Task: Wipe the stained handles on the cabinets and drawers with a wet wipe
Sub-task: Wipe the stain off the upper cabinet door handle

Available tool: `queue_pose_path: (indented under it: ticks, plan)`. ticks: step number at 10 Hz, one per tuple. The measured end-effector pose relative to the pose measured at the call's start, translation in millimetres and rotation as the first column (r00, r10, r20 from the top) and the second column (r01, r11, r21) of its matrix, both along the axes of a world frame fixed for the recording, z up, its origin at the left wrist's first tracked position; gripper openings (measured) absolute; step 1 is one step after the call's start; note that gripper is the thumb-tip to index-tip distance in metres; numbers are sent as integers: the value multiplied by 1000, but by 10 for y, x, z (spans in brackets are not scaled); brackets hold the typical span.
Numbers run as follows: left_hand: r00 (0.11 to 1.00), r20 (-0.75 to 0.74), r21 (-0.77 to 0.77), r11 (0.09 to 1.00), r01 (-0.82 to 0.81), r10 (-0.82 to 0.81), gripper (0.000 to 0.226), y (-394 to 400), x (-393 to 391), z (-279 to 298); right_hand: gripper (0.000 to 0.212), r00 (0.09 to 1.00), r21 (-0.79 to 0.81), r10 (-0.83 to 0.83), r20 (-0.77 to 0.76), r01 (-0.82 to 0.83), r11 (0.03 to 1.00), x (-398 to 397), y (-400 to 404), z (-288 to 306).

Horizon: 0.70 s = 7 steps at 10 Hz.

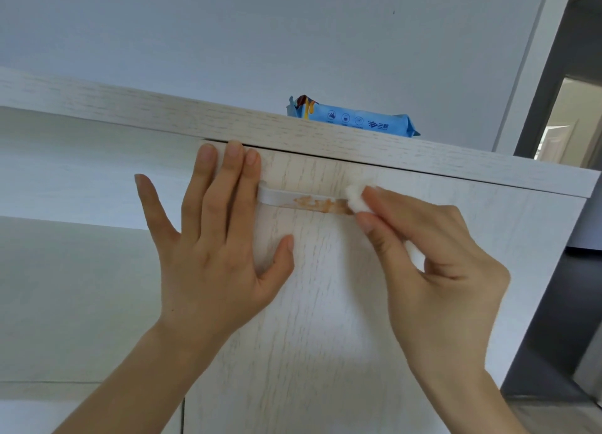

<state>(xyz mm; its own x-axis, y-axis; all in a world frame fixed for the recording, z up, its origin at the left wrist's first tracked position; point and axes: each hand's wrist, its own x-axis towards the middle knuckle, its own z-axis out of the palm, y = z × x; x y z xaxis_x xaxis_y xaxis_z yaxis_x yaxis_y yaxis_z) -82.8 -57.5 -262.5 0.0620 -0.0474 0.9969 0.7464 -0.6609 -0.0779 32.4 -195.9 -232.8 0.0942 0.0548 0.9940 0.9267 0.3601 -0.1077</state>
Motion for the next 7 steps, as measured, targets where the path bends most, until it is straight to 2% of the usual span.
queue_pose_path:
  ticks: [1, 4, 6, 7]
  plan:
    - [1000, 1, 4, 1000, -7, 7, 71, 6, 3, -1, 25, 996, -11, -74, 53, 75, 997, -7, 24, 3]
    - [1000, 8, 15, 1000, -5, 4, 71, 15, 2, -1, 31, 997, -5, -62, -54, 62, 998, -78, 32, -40]
    - [1000, 13, 13, 1000, -4, 4, 69, 1, 5, -1, 28, 993, -33, -101, -60, 99, 995, -70, -44, -2]
    - [1000, 13, 14, 1000, -5, 4, 69, 1, 5, -7, 25, 988, 2, -156, -8, 156, 988, -97, -5, 15]
